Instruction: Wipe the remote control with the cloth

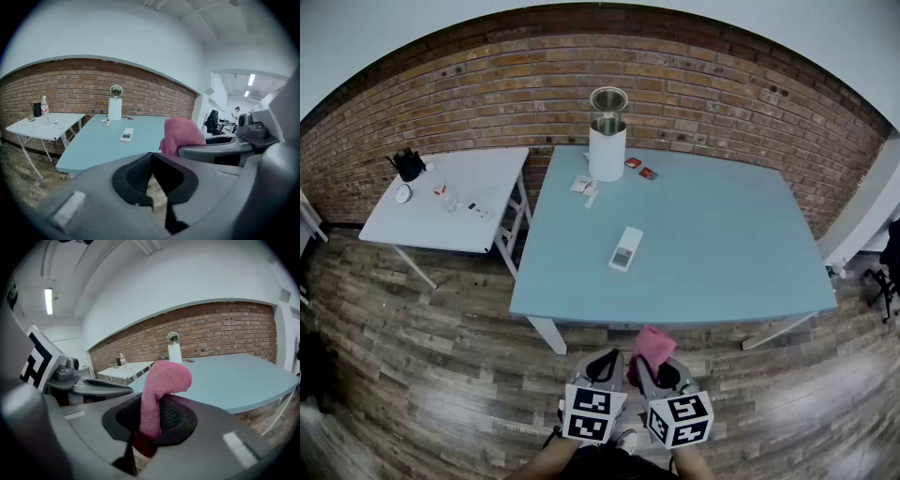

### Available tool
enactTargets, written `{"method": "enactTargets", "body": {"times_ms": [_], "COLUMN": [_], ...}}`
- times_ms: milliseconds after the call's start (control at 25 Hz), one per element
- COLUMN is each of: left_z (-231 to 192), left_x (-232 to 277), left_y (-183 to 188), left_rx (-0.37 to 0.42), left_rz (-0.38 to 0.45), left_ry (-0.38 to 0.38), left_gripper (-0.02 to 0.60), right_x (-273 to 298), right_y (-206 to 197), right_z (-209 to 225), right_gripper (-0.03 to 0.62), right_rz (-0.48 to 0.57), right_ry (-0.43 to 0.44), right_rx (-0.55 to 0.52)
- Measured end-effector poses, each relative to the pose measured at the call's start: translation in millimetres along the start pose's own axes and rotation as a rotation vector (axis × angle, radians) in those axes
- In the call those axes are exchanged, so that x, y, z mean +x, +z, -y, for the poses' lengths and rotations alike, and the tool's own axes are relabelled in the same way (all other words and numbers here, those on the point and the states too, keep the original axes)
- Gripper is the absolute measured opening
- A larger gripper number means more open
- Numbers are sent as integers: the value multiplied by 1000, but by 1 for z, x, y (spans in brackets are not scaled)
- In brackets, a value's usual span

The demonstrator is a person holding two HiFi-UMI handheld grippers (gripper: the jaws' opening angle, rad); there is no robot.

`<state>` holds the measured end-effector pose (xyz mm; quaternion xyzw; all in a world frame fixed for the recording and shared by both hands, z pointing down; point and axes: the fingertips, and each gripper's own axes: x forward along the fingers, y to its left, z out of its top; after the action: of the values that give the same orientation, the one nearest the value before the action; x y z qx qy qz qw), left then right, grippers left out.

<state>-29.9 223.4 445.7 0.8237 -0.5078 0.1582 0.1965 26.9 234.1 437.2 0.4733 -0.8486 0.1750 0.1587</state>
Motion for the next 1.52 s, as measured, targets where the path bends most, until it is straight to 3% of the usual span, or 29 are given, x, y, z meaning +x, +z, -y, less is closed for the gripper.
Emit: {"method": "enactTargets", "body": {"times_ms": [320,800,1280,1520], "left_z": [-28,-44,-56,-69], "left_x": [-5,24,111,155], "left_y": [-2,9,20,24], "left_rx": [-23,-24,8,11], "left_rz": [-4,-10,-79,-126], "left_ry": [-33,-63,-7,72], "left_gripper": [0,0,2,2], "right_x": [16,46,103,133], "right_y": [7,19,36,42], "right_z": [-19,-4,64,96], "right_gripper": [65,66,66,66], "right_rz": [11,-2,-48,-86], "right_ry": [-35,-69,-10,47], "right_rx": [7,9,-4,4]}}
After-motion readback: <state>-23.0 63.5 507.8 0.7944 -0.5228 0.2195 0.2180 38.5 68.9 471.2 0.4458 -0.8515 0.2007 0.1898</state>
